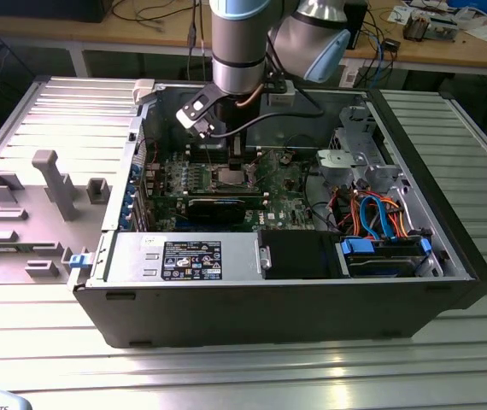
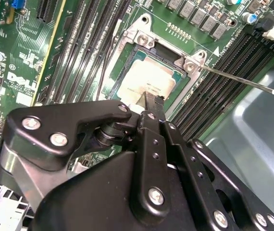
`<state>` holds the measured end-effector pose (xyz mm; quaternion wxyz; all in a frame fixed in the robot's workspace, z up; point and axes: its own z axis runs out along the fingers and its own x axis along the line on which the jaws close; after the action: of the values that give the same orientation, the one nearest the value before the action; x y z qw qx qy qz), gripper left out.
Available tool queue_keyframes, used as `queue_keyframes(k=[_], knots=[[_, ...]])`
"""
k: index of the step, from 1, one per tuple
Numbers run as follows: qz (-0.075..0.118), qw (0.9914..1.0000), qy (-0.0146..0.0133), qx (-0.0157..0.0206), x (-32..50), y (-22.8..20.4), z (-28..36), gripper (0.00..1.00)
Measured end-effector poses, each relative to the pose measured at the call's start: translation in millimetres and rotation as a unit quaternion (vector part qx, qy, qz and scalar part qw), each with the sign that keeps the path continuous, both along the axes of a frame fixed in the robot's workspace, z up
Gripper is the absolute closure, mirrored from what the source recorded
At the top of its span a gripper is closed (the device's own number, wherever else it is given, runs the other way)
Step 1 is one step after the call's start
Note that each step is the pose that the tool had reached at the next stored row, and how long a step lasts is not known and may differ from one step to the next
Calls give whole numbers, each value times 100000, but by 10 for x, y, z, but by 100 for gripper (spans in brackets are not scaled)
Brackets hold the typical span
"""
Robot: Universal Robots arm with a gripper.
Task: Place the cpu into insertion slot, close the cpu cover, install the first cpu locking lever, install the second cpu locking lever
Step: 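Close the cpu cover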
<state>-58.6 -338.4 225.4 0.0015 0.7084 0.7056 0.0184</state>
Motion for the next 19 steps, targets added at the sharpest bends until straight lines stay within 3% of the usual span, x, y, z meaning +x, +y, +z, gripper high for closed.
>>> queue_keyframes(k=[13, 17, 18, 19], knots=[[5, 100000, 3, -75, 0, 0, 187, 89], [4, 100000, -28, -86, 0, 0, 207, 89], [-6, 99999, 452, -113, 17, 0, 208, 89], [0, 99998, 636, -108, 24, 0, 208, 89]])
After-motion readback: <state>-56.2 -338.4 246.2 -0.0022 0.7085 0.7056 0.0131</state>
